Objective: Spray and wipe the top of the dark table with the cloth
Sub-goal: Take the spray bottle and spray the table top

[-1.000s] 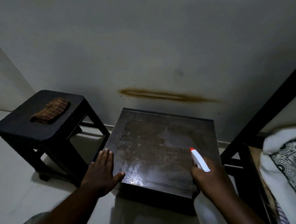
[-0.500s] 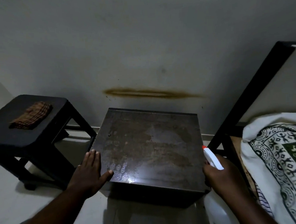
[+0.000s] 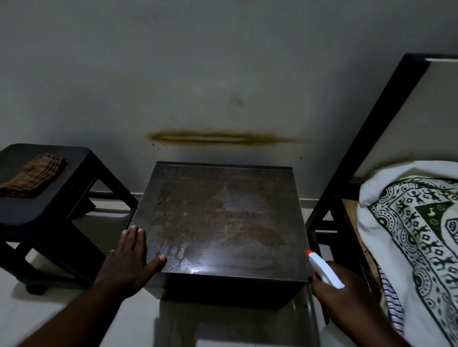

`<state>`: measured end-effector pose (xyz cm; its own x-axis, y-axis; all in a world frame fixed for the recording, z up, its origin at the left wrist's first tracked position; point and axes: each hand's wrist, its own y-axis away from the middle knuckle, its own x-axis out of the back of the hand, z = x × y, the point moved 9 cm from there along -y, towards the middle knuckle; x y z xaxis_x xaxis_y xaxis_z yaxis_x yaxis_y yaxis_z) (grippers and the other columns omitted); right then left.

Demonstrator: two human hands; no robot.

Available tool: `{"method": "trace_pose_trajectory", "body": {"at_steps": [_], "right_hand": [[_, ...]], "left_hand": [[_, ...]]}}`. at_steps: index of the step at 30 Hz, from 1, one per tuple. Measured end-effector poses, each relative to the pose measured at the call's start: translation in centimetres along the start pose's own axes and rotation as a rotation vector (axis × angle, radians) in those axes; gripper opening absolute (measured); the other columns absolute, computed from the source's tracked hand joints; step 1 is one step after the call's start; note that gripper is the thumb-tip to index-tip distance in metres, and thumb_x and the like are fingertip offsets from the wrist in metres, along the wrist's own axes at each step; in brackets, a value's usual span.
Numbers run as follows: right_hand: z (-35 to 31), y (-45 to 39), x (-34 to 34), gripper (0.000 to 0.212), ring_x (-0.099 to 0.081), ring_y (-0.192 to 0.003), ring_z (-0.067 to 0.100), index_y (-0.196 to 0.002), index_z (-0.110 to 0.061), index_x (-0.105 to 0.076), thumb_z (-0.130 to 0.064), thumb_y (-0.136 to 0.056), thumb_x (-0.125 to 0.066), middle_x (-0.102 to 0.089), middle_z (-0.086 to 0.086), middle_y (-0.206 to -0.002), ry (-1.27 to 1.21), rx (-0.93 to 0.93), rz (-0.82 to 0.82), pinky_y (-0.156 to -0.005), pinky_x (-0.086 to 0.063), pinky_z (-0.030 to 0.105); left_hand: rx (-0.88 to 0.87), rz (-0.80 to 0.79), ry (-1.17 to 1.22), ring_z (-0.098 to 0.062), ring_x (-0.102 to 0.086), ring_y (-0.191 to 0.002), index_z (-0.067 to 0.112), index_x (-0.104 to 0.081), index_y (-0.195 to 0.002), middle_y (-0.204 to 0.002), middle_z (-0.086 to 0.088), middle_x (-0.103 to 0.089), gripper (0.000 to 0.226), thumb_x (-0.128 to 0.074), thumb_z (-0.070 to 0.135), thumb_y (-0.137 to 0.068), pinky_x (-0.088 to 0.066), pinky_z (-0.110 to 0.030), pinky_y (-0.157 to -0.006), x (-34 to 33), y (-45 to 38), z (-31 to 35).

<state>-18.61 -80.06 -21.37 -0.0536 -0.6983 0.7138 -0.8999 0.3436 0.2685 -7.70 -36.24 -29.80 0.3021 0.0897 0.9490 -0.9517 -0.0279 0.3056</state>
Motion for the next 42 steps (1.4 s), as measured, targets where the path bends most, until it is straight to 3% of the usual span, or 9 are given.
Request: {"method": "trace_pose_trajectory", "body": {"at_steps": [3,9,15,19,25,28,32,35,42], "right_hand": [[0.6,0.7,-0.5,0.014,-0.066,-0.076,0.015,-0.09,-0.035,-0.068,-0.029,-0.078,-0.068,-0.071,-0.004,-0.08,0.017,0.002,-0.067,-0.074,-0.054,0.037],[0.8,2.1,0.4,0.024,-0.055,-0.053,0.018,-0.06,-0.037,-0.054,-0.022,-0.075,-0.065,-0.052,-0.003,-0.051,0.031,0.015,-0.082,-0.054,-0.041,0.031],[1.8,3.1,0.7,0.014,-0.053,-0.056,0.021,-0.067,-0.019,-0.047,-0.022,-0.073,-0.059,-0.051,0.002,-0.058,0.087,0.008,-0.137,-0.057,-0.038,0.033],[2.6,3.4,1.4,0.015,-0.054,-0.057,0.022,-0.063,-0.026,-0.049,-0.024,-0.073,-0.06,-0.051,0.001,-0.056,0.108,-0.006,-0.119,-0.056,-0.038,0.034],[0.3,4.5,-1.2,0.024,-0.058,-0.062,0.024,-0.088,-0.035,-0.069,-0.029,-0.066,-0.061,-0.059,0.012,-0.07,0.042,0.158,-0.351,-0.059,-0.042,0.036],[-0.7,4.3,-1.8,0.028,-0.059,-0.061,0.023,-0.083,-0.018,-0.064,-0.037,-0.062,-0.059,-0.061,0.011,-0.072,0.034,0.19,-0.287,-0.06,-0.049,0.044],[-1.6,4.0,-2.2,0.04,-0.059,-0.059,0.017,-0.092,-0.018,-0.066,-0.039,-0.059,-0.057,-0.063,0.007,-0.072,0.057,0.193,-0.284,-0.06,-0.049,0.039],[-2.3,3.9,-2.3,0.022,-0.052,-0.054,0.018,-0.077,-0.019,-0.058,-0.034,-0.061,-0.056,-0.056,0.009,-0.065,0.078,0.219,-0.304,-0.055,-0.043,0.036],[-2.4,2.8,-1.4,0.02,-0.061,-0.061,0.014,-0.083,-0.028,-0.063,-0.035,-0.064,-0.059,-0.065,-0.003,-0.071,0.056,0.203,-0.224,-0.063,-0.05,0.039]], "left_hand": [[-0.002,-0.008,0.006,-0.021,0.018,-0.148,0.011,0.01,-0.153,-0.162,-0.007,0.019,0.098,-0.023,0.075,-0.087,-0.017,-0.046,-0.117,0.0,0.0,0.1],[0.01,-0.027,-0.002,-0.021,0.015,-0.149,0.013,0.006,-0.154,-0.162,-0.006,0.017,0.111,-0.012,0.085,-0.072,-0.019,-0.047,-0.118,-0.2,-0.5,-0.4],[-0.007,-0.063,-0.024,-0.022,0.019,-0.147,0.012,0.008,-0.153,-0.161,-0.008,0.021,0.12,-0.005,0.091,-0.065,-0.016,-0.049,-0.119,-1.0,-1.1,-0.9],[-0.004,-0.066,-0.006,-0.021,0.022,-0.146,0.011,0.008,-0.153,-0.161,-0.008,0.021,0.125,-0.001,0.095,-0.06,-0.013,-0.049,-0.12,-1.3,-1.0,-1.0],[0.023,-0.05,0.03,-0.02,0.018,-0.148,0.013,0.006,-0.154,-0.162,-0.005,0.019,0.116,-0.014,0.089,-0.068,-0.017,-0.051,-0.118,-0.7,-0.4,-0.6],[0.026,-0.052,0.032,-0.02,0.017,-0.148,0.013,0.007,-0.154,-0.162,-0.005,0.019,0.114,-0.014,0.087,-0.069,-0.018,-0.05,-0.118,-0.4,-0.1,-0.3],[0.025,-0.056,0.034,-0.02,0.018,-0.148,0.013,0.007,-0.154,-0.162,-0.005,0.019,0.113,-0.013,0.085,-0.07,-0.018,-0.05,-0.118,-0.3,0.2,-0.1],[0.017,-0.061,0.027,-0.021,0.019,-0.148,0.012,0.008,-0.154,-0.162,-0.006,0.02,0.111,-0.013,0.083,-0.072,-0.018,-0.051,-0.118,-0.1,0.3,0.1],[0.011,-0.059,-0.005,-0.023,0.019,-0.147,0.009,0.009,-0.153,-0.161,-0.008,0.021,0.097,-0.024,0.073,-0.088,-0.017,-0.047,-0.118,0.2,0.4,0.5]]}}
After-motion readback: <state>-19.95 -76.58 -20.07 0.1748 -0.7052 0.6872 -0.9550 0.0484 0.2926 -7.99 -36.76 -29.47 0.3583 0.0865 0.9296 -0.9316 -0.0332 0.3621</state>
